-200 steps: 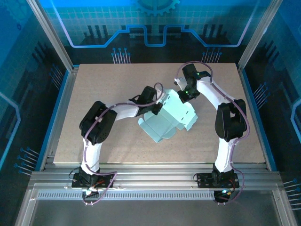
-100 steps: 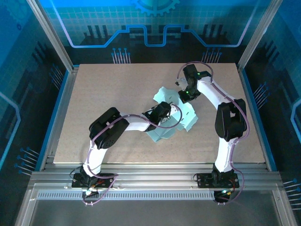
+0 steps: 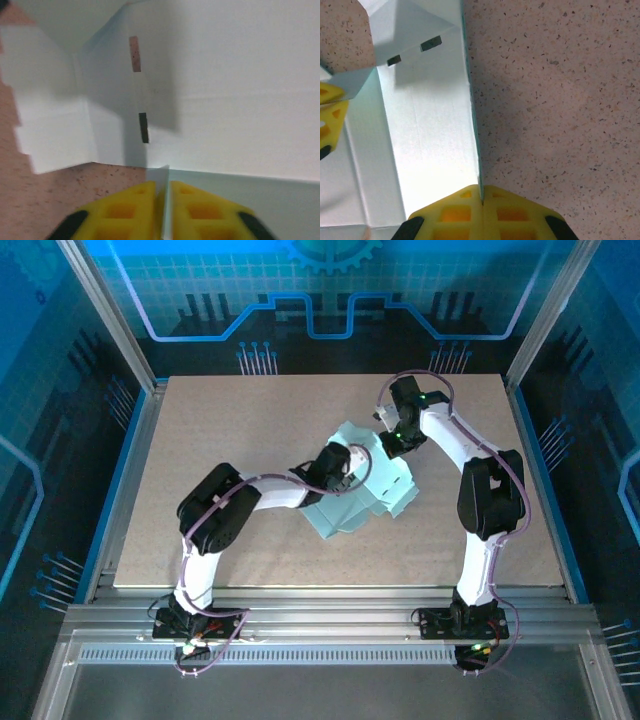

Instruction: Fold the paper box

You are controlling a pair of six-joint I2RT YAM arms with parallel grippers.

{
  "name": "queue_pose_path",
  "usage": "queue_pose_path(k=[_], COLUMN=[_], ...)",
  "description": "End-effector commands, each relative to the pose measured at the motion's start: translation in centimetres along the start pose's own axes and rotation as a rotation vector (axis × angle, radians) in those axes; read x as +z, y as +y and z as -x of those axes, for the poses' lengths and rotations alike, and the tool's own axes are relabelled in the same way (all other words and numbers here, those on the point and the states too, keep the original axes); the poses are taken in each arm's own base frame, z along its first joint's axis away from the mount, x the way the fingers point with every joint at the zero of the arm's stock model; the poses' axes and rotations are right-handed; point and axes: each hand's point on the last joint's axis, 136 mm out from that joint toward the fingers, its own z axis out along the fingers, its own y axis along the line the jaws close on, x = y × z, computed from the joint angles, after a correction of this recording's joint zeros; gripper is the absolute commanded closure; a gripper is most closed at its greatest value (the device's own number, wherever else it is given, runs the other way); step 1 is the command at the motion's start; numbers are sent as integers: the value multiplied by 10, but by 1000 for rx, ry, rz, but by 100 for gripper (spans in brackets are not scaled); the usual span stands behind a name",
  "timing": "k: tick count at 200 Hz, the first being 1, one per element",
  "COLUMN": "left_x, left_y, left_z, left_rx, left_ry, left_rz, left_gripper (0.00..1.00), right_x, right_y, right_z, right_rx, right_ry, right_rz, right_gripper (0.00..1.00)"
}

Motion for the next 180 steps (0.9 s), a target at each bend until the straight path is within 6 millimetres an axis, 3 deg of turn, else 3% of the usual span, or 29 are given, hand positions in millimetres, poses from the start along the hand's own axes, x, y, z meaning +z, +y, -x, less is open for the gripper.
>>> queue_pose_path(k=[1,25,46,74,93,134,156,180], left_x=[-28,-36,-44,-60,-72,-84,-82,-84], left_y=[-20,-4,4,22,42,90,106,114], left_z=[41,45,47,53,49,27,12,12], left_rx=[-305,-429,-488,-573,-635,-781,-826,-841], left_ry=[-104,-150,-168,-231,-263,-272,-249,-248], left_rz=[-321,-383,-426,-439,-413,-326,-287,-271], left_gripper=[78,69,55,23,10,4,3,3], right_x=[-8,-8,-9,-11,-13,-16,-18,-21], right_y=[12,10,7,4,3,1,2,8], right_z=[17,18,18,20,22,24,28,33], right_rx=[-18,-75,-94,-128,-168,-263,-308,-332], right_ry=[-85,-104,-111,-117,-114,-101,-103,-131], right_rz=[19,-42,-74,-132,-200,-375,-473,-554], right_gripper=[100,100,100,100,100,100,100,100])
